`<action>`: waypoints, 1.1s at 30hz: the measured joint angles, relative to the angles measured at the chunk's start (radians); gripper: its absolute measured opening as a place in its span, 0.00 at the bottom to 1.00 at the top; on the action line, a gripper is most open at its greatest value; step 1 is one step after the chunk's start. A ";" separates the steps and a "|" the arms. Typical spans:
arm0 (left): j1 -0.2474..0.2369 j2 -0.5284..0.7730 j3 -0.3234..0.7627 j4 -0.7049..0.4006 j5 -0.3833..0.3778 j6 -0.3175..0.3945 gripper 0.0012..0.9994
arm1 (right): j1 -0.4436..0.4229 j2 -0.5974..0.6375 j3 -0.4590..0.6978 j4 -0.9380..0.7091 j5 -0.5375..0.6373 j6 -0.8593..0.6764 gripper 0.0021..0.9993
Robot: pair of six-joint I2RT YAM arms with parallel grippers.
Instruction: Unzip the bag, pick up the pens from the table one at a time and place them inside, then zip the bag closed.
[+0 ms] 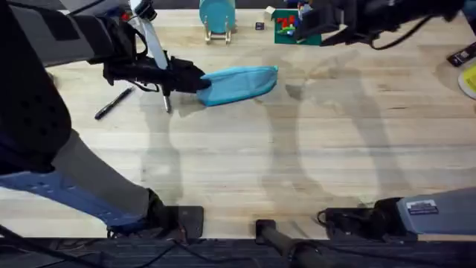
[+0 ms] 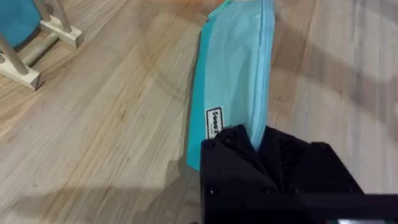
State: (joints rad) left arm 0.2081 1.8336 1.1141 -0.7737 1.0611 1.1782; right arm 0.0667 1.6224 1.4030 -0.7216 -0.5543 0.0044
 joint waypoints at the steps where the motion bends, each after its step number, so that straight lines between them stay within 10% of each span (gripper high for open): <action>1: 0.000 0.000 0.000 0.000 0.000 0.000 0.04 | 0.004 0.017 0.004 0.015 -0.006 0.009 1.00; 10: 0.000 0.000 0.000 0.000 0.000 0.000 0.04 | 0.035 0.146 0.009 0.122 -0.027 0.040 0.98; 33: 0.000 0.000 0.000 0.007 0.000 0.000 0.04 | 0.051 0.158 0.009 0.164 -0.030 -0.601 1.00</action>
State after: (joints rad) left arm 0.2081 1.8336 1.1141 -0.7662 1.0607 1.1782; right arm 0.1173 1.7802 1.4120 -0.5579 -0.5838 -0.5962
